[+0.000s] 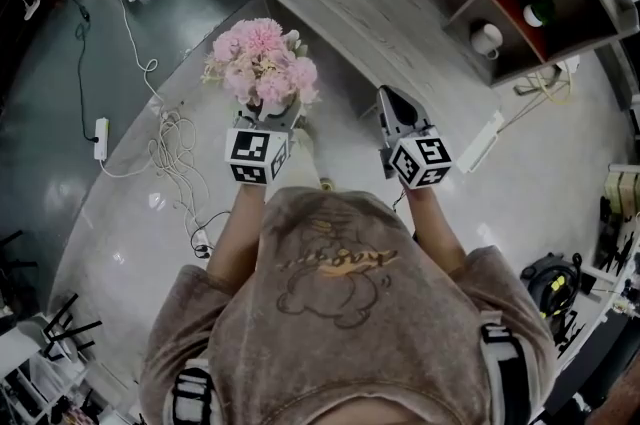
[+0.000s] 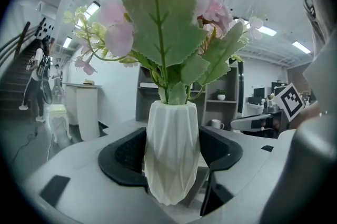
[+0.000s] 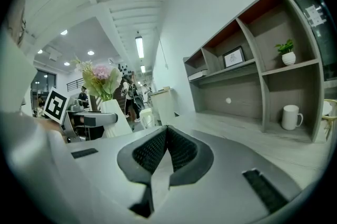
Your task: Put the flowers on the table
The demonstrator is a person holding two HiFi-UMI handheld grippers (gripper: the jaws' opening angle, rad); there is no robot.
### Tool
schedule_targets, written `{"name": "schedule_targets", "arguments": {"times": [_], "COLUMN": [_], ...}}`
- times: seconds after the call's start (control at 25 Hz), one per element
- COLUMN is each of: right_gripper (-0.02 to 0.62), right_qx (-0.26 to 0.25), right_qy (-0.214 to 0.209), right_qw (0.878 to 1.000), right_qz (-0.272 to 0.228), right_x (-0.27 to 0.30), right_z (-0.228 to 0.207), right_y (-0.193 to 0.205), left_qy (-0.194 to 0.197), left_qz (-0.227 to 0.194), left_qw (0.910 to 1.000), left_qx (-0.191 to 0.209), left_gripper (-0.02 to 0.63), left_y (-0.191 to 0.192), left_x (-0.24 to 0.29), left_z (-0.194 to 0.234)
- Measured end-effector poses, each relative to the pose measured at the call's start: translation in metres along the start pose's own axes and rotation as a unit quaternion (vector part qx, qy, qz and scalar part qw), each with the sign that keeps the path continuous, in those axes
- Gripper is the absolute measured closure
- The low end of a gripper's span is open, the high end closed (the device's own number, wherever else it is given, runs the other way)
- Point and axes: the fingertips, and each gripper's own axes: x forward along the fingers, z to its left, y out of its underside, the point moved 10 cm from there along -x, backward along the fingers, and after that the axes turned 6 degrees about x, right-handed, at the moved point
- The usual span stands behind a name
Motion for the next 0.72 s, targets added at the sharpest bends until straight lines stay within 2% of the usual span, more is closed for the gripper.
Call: {"name": "schedule_targets", "arguments": {"times": [0.44,0.72], "right_gripper": [0.6,0.6], "right_qx": [0.004,0.01], "right_qy": [0.014,0.031], "right_qw": [1.0,0.999], "right_qz": [-0.003,-0.007], "right_x": [0.098,0.154], "right_z": [-0.032,-0.045], "right_y": [-0.03,-0.055], "left_qy": [0.017,0.042], "left_qz": [-0.004,-0.005], "left_qw": [0.9998,0.9991], "left_qx": [-0.003,0.0], "left_gripper": [0.287,0.287], "left_y": [-0.014,-0.033], "left_x": [0.091,0.147], "left_z": [0.074,0.123]}}
